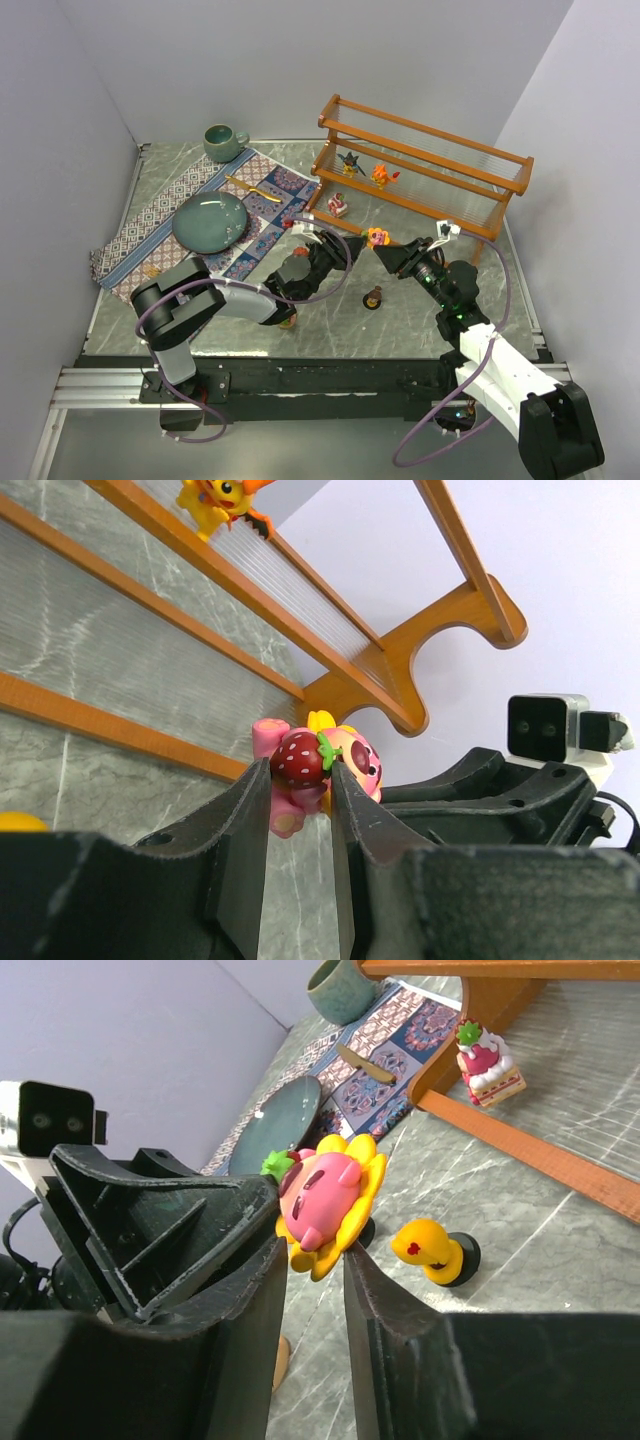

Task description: Place and organize the plastic toys onto the shelf

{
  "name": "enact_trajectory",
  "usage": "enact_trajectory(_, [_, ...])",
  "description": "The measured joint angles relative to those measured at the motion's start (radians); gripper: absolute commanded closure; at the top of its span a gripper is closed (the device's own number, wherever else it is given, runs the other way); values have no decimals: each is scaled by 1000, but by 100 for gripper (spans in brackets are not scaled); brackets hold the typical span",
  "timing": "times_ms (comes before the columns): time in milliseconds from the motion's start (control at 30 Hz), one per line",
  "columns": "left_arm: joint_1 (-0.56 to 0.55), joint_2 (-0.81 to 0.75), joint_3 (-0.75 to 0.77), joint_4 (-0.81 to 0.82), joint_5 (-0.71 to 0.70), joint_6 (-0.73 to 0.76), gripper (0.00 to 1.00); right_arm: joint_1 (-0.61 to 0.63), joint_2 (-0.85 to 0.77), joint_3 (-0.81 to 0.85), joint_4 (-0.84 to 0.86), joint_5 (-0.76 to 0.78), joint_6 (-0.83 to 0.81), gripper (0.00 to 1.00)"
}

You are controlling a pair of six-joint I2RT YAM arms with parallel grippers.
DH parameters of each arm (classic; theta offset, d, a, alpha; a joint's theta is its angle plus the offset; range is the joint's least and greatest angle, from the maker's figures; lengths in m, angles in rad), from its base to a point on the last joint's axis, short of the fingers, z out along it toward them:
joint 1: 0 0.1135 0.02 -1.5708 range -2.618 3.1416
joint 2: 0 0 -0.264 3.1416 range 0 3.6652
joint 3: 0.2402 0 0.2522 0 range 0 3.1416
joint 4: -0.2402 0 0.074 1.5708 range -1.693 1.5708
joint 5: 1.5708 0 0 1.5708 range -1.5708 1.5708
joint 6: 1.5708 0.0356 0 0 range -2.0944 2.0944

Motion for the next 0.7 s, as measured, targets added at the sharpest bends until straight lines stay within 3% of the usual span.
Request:
enact_trajectory(200, [0,0,-7,18,6,12,82,-2,0,0,-2,4,-2,82])
enact_trajectory(333, [-1,2,-17,28,29,22,79,-2,0,0,-7,12,-14,100])
enact_trajectory(400, [-1,2,-28,35,46,34,76,-2,0,0,-13,19,-24,100])
enact_trajectory(500, [-5,2,-45,42,79,53,68,-2,0,0,-42,19,-50,100])
enact_trajectory(700, [-7,-18,-97,14,129,138,33,-2,5,7,-116,18,-131,100])
